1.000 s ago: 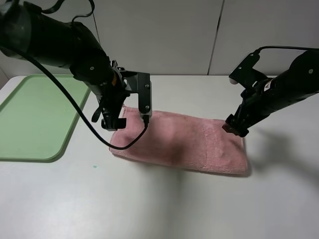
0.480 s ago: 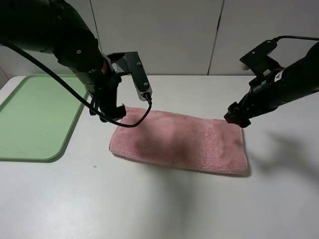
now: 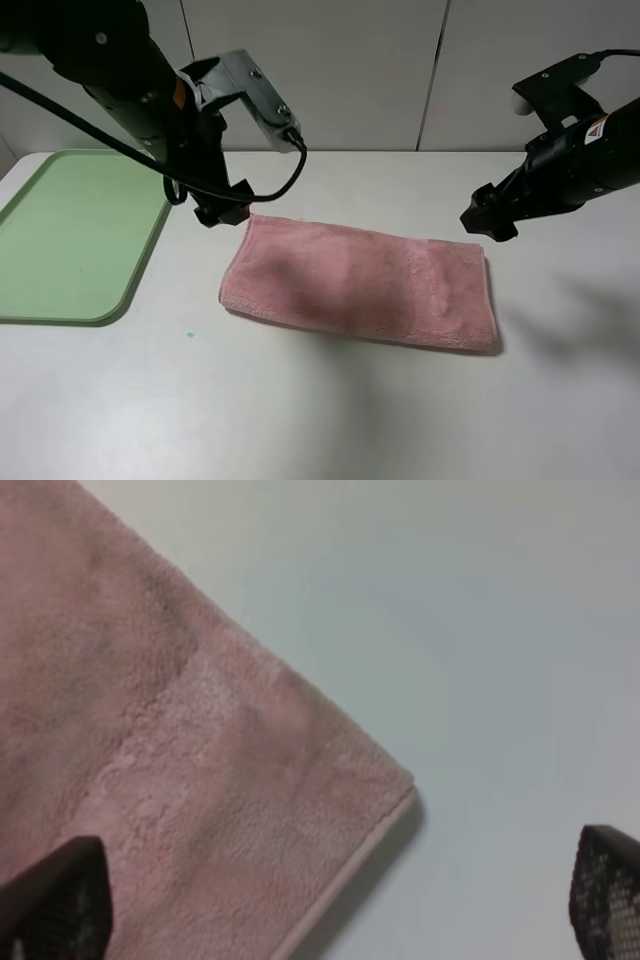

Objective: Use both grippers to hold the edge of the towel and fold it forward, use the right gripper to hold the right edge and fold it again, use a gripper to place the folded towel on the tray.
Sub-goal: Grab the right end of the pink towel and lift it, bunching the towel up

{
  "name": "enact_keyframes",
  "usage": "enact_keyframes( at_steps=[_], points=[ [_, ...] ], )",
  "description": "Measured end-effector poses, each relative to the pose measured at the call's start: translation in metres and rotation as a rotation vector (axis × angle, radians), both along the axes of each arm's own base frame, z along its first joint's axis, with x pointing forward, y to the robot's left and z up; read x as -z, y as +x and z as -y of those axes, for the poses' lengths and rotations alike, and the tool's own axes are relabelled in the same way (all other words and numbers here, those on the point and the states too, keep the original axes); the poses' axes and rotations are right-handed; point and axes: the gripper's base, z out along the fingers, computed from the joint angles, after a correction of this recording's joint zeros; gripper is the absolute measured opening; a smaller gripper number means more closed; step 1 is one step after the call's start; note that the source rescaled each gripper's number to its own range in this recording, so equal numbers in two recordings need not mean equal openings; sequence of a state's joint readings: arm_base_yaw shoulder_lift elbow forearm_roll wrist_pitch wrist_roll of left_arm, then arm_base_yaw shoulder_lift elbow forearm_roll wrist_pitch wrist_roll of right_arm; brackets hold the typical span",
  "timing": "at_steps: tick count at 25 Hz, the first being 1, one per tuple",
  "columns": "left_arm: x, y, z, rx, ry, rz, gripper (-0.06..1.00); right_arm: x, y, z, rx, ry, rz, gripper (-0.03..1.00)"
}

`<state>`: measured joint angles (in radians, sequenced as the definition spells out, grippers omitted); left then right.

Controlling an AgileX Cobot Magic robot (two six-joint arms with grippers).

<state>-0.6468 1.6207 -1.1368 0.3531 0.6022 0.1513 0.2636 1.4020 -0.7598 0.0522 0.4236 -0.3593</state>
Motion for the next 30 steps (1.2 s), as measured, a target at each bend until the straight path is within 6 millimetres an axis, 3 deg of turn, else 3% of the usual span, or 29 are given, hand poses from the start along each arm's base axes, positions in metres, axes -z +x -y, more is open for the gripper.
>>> enact_keyframes(
  at_steps=[6,14,30],
  points=[
    [-0.047,-0.025,-0.015,-0.045,-0.11,0.038,0.99,-0.004,-0.002,0.001,0.002,0.003,0.003,1.0],
    [-0.109,-0.075,-0.051,-0.104,-0.269,0.146,0.98,-0.004,-0.002,0.001,0.002,0.003,0.004,1.0],
    [-0.113,-0.189,-0.138,-0.213,-0.523,0.289,0.96,-0.004,-0.002,0.0,0.004,0.007,0.006,1.0]
  ],
)
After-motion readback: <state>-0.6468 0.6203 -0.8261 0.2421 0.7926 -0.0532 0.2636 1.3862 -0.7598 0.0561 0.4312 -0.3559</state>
